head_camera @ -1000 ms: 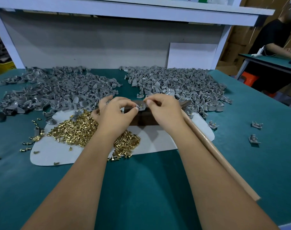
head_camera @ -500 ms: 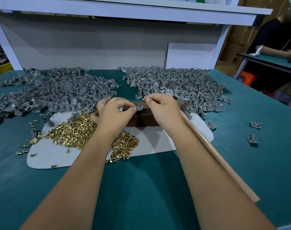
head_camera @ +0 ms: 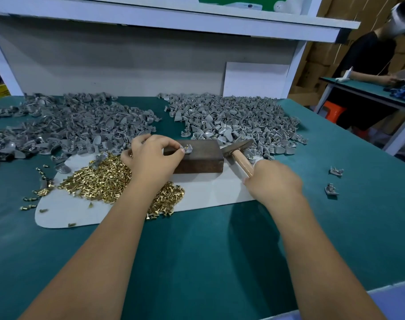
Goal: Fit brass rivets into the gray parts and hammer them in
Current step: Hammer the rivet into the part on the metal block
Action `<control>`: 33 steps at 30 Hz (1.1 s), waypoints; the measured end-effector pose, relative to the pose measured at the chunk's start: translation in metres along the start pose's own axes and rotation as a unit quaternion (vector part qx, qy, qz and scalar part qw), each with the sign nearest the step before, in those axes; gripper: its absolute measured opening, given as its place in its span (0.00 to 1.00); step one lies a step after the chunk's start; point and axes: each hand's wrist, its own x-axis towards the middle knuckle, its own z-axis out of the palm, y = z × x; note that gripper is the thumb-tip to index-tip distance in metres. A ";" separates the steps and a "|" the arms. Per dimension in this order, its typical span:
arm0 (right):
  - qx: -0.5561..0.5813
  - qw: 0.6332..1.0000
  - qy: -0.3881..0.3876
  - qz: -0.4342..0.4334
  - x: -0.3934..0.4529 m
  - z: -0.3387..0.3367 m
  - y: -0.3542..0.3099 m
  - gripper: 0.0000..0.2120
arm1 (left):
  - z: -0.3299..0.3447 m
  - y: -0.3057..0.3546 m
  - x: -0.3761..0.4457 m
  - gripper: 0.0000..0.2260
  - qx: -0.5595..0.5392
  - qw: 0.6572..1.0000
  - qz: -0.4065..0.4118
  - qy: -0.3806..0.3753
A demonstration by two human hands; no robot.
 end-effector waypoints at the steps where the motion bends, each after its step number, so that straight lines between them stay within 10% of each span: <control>1: -0.004 1.000 0.014 -0.001 -0.002 0.004 -0.001 0.10 | 0.000 0.000 -0.001 0.06 0.000 1.000 0.000 -0.001; 13: 0.239 0.953 0.159 -0.101 -0.016 -0.025 -0.003 0.12 | 0.004 0.000 -0.003 0.04 0.005 1.000 -0.011 0.017; 33: 0.118 0.959 0.180 -0.185 -0.030 -0.016 -0.031 0.27 | 0.006 -0.005 0.001 0.12 0.004 0.999 -0.009 0.035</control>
